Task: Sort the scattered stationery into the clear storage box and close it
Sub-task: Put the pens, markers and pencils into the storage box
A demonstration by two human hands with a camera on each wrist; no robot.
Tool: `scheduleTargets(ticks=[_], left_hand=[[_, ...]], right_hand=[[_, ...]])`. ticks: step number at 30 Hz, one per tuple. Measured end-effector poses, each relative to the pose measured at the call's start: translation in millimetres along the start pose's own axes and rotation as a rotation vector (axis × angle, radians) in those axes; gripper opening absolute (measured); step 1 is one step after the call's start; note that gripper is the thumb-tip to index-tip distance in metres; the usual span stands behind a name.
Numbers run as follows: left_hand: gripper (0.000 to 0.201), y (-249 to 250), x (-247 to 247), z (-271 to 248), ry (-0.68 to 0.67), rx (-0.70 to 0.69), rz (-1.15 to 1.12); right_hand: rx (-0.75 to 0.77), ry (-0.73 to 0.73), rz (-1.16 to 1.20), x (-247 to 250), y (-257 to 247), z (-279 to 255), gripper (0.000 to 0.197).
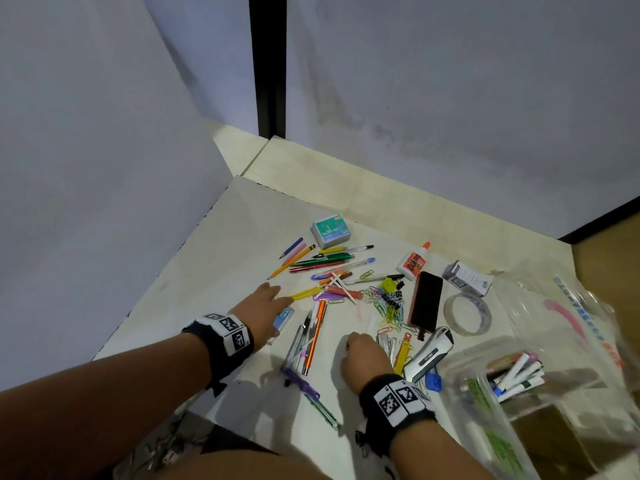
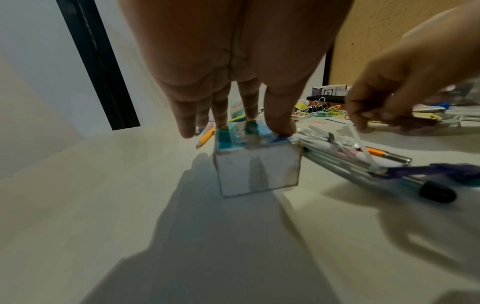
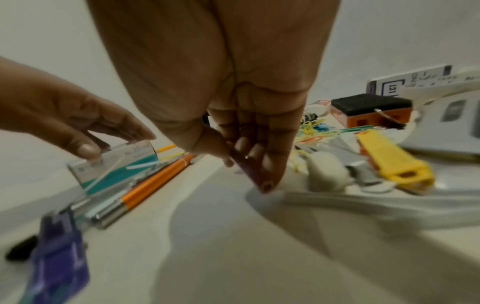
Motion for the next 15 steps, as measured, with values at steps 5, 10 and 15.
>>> scheduleTargets(ticks=[5, 10, 15], left_hand=[[0.059, 3.9, -5.8, -9.0, 0.095, 0.023, 0.027], [0.056, 4.8, -8.9, -14.2, 0.083, -0.027, 0.129], [0.069, 0.5, -28.5, -25.2, 0.051, -0.075, 0.299]], right_hand=[[0.055, 0.065, 0.191, -0.1, -26.8, 13.4, 0.023], [0.071, 0.057, 0.154, -19.8, -43.6, 19.9, 0.029], [0.026, 0.101, 0.116, -21.4, -36.9, 24.2, 0.024]])
Point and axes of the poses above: each hand's wrist, its own z-axis towards the middle knuckle, its own x-axis out of the back of the hand, y = z × x, the point moved 2 cm from there along z, towards the middle knuckle, and after that the axes turned 6 degrees about z, right-handed, at the moved point
